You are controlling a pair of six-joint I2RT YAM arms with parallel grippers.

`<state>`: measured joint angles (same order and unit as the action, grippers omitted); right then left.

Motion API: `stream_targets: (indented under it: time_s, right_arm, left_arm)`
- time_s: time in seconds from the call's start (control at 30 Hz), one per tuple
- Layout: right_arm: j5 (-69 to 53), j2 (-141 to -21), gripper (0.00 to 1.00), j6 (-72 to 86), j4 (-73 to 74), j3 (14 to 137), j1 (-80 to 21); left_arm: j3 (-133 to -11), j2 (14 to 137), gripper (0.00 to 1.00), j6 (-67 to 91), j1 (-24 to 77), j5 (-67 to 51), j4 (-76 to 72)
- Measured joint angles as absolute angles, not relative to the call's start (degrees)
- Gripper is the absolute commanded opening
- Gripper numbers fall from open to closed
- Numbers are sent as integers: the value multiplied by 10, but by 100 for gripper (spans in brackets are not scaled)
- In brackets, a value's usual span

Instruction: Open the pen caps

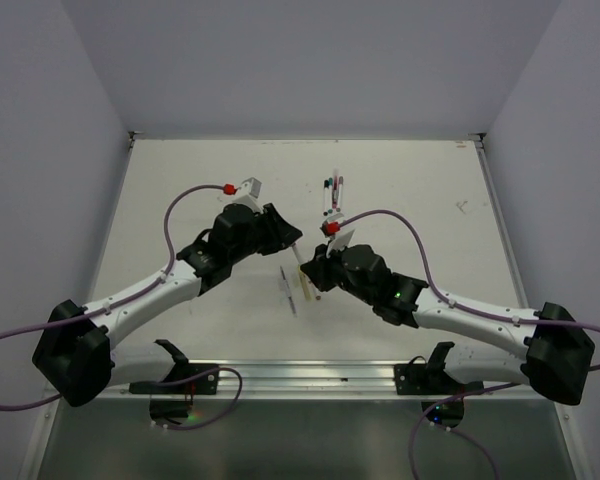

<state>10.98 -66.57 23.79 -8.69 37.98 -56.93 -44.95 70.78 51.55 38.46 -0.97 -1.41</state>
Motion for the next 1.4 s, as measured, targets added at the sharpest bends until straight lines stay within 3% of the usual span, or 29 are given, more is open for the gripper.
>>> stream_targets:
  time_s: [0.23,0.27,0.37,0.4,0.5,0.63,0.7,0.8,0.83,0.87,0.9,0.97,1.4]
  right_arm:
    - [110,-675,0,239,-97,380,-572]
    - [110,-675,2,240,-98,379,-572]
    - [110,-675,21,243,-101,379,-572]
    - [110,-675,33,244,-102,379,-572]
    - [108,-676,46,249,-111,379,-573]
    - [106,-691,48,250,-125,381,-574]
    - [105,-708,48,249,-126,387,-574]
    - [105,-734,37,247,-128,399,-574]
    - [104,-741,31,246,-128,404,-574]
    - [102,-747,17,246,-130,407,-574]
    - [96,-750,9,243,-130,410,-574]
    - [95,-753,0,244,-134,412,-573]
    - [94,-743,0,223,-191,386,-569]
  left_arm:
    - [-450,708,0,526,387,-3,-23]
    - [-450,708,0,527,388,-3,-25]
    - [-450,708,0,529,388,-4,-25]
    - [-450,708,0,529,388,-4,-25]
    - [-450,708,0,527,388,-9,-27]
    - [-442,702,0,514,388,-17,-30]
    - [-433,695,0,510,388,-22,-31]
    - [-421,682,0,503,388,-28,-35]
    - [-418,679,0,501,388,-30,-37]
    - [-416,675,0,500,388,-31,-39]
    - [-414,673,0,499,388,-31,-42]
    - [-413,671,0,497,388,-29,-47]
    - [-415,670,0,514,349,-68,-68]
